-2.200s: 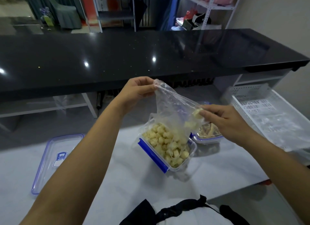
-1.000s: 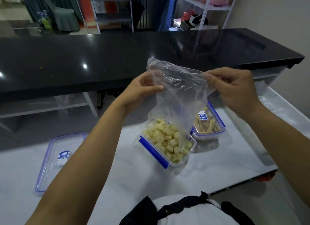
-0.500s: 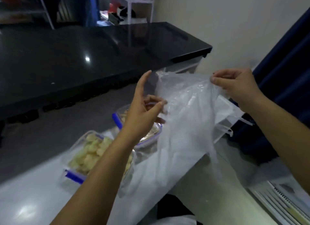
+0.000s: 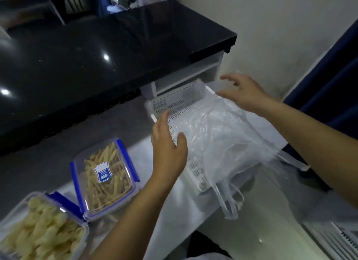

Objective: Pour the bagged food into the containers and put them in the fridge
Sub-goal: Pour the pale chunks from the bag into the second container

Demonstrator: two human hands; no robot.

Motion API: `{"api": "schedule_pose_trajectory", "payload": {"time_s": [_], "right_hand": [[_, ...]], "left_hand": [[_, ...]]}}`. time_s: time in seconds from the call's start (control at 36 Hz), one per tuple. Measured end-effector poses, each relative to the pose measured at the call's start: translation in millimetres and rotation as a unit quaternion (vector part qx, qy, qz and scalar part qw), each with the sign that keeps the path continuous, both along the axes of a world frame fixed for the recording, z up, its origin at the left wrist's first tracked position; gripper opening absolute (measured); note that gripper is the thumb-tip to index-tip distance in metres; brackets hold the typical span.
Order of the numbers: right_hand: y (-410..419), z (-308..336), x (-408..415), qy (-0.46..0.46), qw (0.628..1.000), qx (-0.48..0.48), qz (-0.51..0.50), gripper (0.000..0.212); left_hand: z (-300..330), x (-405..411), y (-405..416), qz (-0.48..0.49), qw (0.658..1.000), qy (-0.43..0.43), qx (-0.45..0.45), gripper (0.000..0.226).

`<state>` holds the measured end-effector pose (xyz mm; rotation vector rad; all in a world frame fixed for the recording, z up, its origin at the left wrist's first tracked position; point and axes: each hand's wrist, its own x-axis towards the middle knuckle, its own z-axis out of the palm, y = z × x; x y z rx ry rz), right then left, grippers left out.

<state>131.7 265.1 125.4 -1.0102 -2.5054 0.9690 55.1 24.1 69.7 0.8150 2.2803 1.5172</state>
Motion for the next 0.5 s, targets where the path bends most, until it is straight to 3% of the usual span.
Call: {"api": "schedule_pose_trajectory", "payload": {"time_s": [0.06,0.14,0.25,0.33,0.5], "right_hand": [[5.7,-12.7,1.9,-0.022,0.996,0.055,0.059,0.061],[-3.2,-48.2,12.5,-0.116,0.976,0.103,0.154,0.069],[-16.5,-110.0,31.4,-0.292,0.916,0.127,0.246,0.071],[-14.2,-140.8,38.2,-0.344,0.892,0.121,0.265,0.072],[-8.2,-155.4,35.6,-0.343,0.887,0.133,0.277,0.075]], "left_hand": [[-6.7,0.4,16.8,-0.008,0.992,0.110,-0.057,0.059],[-27.9,6.9,39.5,-0.071,0.945,0.218,-0.232,0.057],[-66.5,22.2,65.2,-0.152,0.855,0.210,-0.449,0.070],[-87.0,24.5,74.7,-0.192,0.791,0.227,-0.535,0.071],[-93.0,25.8,83.6,-0.202,0.780,0.188,-0.563,0.072]]}}
